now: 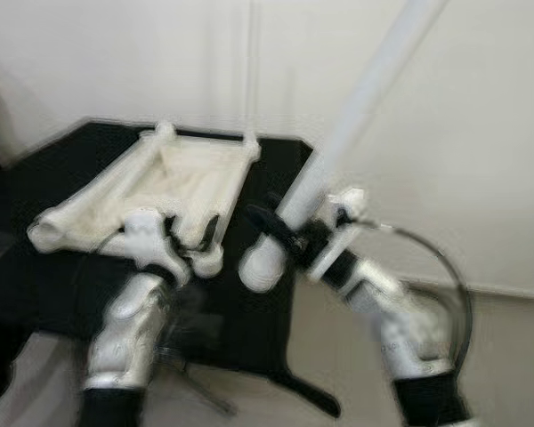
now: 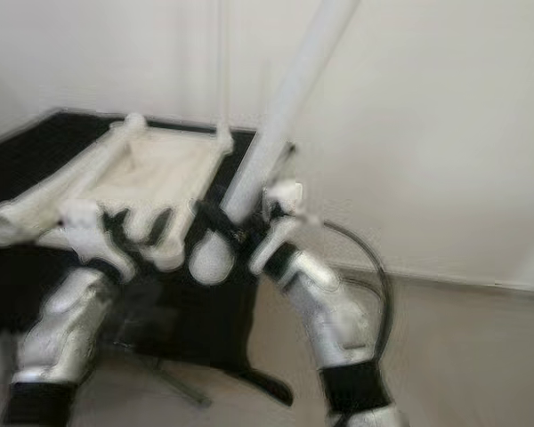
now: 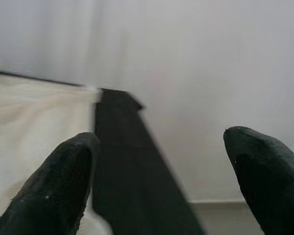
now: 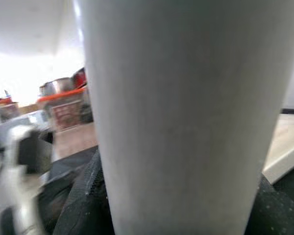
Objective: Building children table
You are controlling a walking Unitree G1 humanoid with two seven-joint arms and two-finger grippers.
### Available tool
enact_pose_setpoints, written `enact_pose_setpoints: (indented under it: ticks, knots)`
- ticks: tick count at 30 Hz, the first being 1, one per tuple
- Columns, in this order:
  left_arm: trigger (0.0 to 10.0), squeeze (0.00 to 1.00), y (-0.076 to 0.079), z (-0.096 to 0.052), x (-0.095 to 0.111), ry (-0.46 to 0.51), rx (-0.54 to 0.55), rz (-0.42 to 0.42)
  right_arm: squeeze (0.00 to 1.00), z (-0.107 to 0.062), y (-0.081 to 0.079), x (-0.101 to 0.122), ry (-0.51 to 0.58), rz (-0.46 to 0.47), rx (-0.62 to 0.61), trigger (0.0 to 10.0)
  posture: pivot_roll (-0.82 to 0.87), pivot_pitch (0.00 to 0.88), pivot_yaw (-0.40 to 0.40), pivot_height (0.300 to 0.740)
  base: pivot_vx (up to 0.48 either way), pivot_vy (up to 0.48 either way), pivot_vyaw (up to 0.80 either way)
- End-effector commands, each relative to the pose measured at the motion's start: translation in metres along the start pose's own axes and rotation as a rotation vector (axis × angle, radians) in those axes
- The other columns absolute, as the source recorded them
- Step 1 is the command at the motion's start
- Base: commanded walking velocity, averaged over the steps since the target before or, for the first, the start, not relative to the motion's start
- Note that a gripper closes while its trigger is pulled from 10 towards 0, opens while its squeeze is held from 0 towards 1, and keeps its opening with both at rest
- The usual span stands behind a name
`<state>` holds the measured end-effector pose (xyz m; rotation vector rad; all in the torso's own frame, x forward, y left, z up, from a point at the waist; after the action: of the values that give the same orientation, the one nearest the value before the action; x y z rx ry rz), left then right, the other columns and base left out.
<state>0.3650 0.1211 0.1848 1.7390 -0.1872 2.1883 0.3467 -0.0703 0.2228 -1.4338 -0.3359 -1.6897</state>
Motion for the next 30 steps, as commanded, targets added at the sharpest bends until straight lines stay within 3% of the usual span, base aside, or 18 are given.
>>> enact_pose_setpoints:
  ticks: [1,5,9,30]
  knots:
    - [10.0,0.00,-0.0101,-0.0031,-0.0003,-0.010,0.029,0.015,0.00,0.0062,-0.0088,0.0014,0.013,-0.008,0.033,10.0,-0.08,0.000,-0.040,0.740,0.289,0.000,0.00]
    - [10.0,0.00,-0.0093,-0.0030,-0.0002,0.006,0.053,-0.021,0.00,0.0062,-0.0081,-0.0004,0.002,-0.039,0.030,10.0,-0.09,0.000,-0.037,0.740,0.000,0.000,0.00]
    - [10.0,0.00,-0.0071,-0.0036,-0.0043,-0.015,0.041,-0.022,0.00,0.0052,-0.0076,0.0002,0.001,-0.050,0.032,10.0,-0.09,0.000,-0.035,0.740,0.000,0.000,0.80]
    - [10.0,0.00,-0.0014,-0.0034,-0.0043,-0.016,0.021,-0.047,0.00,0.0036,-0.0072,-0.0034,-0.016,-0.069,0.032,10.0,-0.09,0.000,-0.028,0.740,0.000,-0.447,0.80]
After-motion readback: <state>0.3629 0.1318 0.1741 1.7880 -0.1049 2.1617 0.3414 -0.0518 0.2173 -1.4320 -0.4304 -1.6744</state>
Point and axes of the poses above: a point about 5 cm out from each wrist's last joint towards the gripper, its own z axis pointing out of the wrist towards the gripper, its own x axis along the axis of the wrist's last joint, y = z × x, the point moved 5 cm from there along z, pointing out of the wrist towards the gripper, and after that the axes turned 7 degrees about z, right-handed, at the moved point
